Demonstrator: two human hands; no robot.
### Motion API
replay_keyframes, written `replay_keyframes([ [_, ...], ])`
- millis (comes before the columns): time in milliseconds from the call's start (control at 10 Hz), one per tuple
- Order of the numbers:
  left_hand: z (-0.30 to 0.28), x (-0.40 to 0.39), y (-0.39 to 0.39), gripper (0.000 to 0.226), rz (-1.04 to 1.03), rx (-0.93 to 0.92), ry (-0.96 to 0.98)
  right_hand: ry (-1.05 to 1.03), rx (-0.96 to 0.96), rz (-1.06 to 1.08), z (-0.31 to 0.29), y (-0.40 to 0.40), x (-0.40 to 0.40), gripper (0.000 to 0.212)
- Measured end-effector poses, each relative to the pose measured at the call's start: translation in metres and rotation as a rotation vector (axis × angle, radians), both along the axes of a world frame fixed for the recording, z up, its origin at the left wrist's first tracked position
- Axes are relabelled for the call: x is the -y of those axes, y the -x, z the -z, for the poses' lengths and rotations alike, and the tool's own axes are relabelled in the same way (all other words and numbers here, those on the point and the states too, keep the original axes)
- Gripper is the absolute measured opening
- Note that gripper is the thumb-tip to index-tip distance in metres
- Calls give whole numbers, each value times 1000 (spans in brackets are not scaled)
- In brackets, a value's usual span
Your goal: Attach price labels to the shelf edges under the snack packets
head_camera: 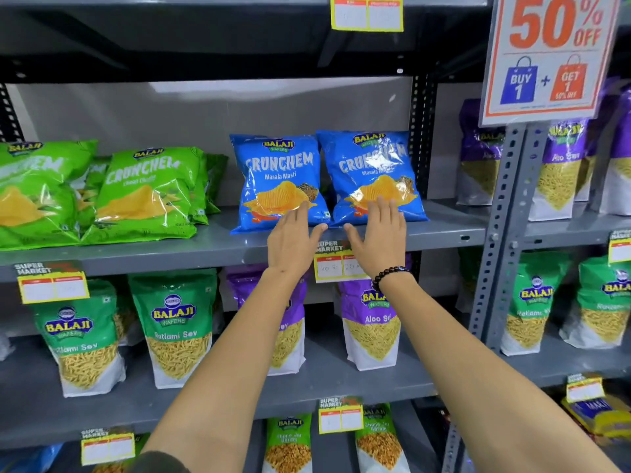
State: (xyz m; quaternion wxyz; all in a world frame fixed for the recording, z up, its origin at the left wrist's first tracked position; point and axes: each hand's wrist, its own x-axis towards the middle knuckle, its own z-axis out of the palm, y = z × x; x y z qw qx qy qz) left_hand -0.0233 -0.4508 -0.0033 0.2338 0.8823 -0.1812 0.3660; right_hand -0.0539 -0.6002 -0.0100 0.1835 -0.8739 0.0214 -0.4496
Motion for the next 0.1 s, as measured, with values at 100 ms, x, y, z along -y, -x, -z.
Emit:
replay_keyframes([
  [100, -17, -2, -2, 65, -25, 127, -40, 110, 87, 44, -21, -4, -7, 61],
])
